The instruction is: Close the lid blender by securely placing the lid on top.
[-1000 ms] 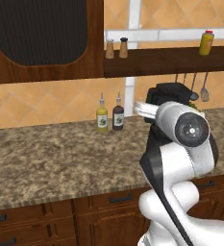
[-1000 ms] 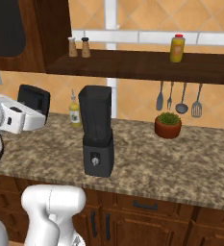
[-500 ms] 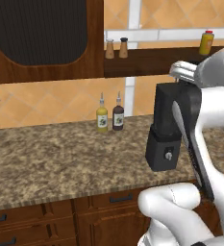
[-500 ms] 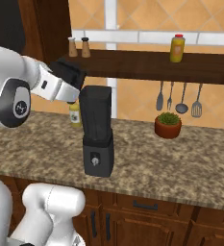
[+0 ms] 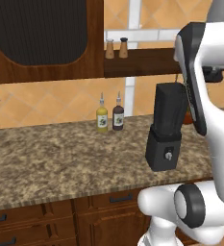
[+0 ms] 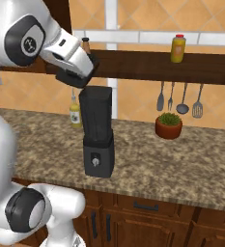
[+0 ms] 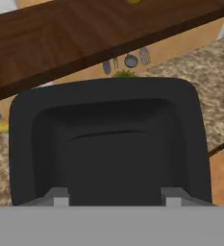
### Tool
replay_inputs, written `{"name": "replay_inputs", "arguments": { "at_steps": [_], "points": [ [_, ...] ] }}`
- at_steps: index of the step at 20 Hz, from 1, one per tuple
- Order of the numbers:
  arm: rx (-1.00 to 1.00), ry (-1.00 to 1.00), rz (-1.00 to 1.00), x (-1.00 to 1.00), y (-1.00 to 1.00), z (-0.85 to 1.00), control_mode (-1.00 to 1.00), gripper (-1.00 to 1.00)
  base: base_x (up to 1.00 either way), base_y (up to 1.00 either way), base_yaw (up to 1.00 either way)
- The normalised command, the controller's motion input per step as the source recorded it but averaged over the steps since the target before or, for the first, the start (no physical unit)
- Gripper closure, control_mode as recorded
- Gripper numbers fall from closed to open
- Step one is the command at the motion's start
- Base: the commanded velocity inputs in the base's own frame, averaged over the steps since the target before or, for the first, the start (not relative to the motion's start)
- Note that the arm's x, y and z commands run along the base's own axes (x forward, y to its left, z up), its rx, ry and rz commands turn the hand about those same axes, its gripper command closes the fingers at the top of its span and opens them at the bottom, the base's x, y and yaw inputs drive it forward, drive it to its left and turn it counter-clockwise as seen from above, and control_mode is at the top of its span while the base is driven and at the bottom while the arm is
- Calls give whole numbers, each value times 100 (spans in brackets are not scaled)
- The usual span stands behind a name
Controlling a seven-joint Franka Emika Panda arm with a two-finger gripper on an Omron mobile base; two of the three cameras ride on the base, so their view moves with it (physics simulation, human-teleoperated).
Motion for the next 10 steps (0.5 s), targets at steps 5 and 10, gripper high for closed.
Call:
{"name": "replay_inputs", "arguments": {
  "at_steps": [5,10],
  "points": [
    [0,3,20,50,0,-16,-100,100,0,0,0],
    [0,4,29,38,-1,-44,-100,100,0,0,0]
  ]
}}
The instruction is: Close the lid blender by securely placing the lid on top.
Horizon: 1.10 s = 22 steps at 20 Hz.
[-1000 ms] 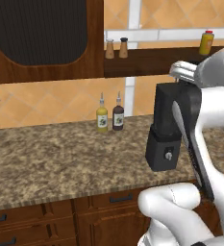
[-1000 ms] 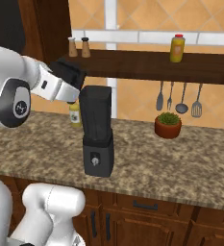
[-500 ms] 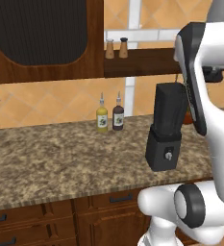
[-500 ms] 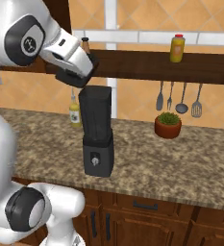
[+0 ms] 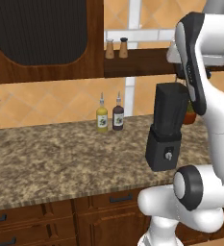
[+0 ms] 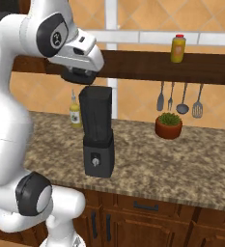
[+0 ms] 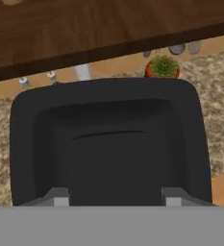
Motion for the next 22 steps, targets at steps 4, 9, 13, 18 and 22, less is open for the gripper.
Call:
{"name": "replay_inputs", "arguments": {
  "at_steps": [4,9,13,18,22],
  "points": [
    [0,7,21,24,-5,-63,-100,100,0,0,0],
    [0,17,10,37,-9,-38,-100,100,0,0,0],
    [0,14,4,52,-8,-13,-100,100,0,0,0],
    [0,12,0,56,0,0,-100,100,0,0,0],
    [0,15,0,29,0,-2,-100,100,0,0,0]
  ]
}}
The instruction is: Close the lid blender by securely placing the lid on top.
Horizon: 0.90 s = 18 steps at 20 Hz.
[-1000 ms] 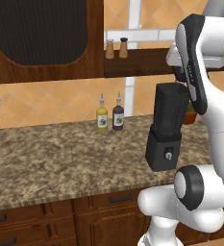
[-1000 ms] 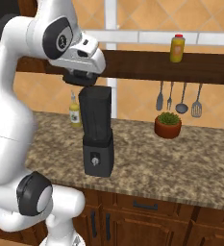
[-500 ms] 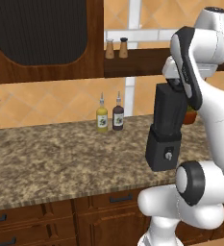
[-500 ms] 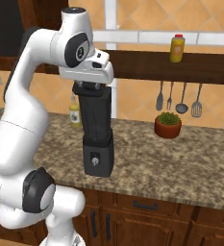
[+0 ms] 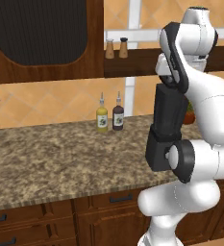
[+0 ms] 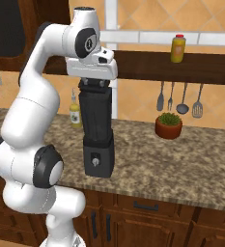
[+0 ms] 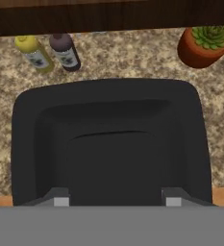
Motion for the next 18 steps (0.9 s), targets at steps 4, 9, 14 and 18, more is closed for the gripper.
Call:
{"name": "replay_inputs", "arguments": {
  "at_steps": [4,9,14,18],
  "points": [
    [0,5,0,17,0,-24,-100,100,0,0,0],
    [0,1,0,23,0,-18,-100,100,0,0,0],
    [0,0,0,17,-1,-25,-100,100,0,0,0],
    [0,0,0,25,-5,-28,-100,100,0,0,0]
  ]
}}
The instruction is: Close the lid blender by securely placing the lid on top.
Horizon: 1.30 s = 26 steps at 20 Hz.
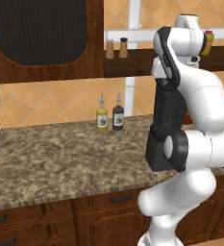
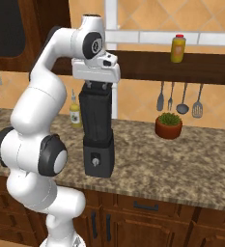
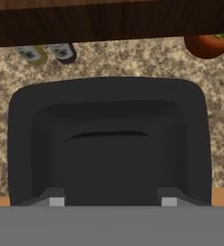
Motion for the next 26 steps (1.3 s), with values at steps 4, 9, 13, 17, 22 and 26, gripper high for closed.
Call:
{"name": "replay_inputs", "arguments": {
  "at_steps": [4,9,13,17,22,26],
  "points": [
    [0,0,0,19,-2,-14,-100,100,0,0,0],
    [-2,5,0,-3,-4,-19,-100,100,0,0,0],
    [-1,3,0,-14,-1,-22,-100,100,0,0,0],
    [0,0,0,0,0,0,-100,100,0,0,0],
    [-5,2,0,-4,-2,-27,-100,100,0,0,0],
    [-7,11,0,-14,0,-44,-100,100,0,0,0]
  ]
}}
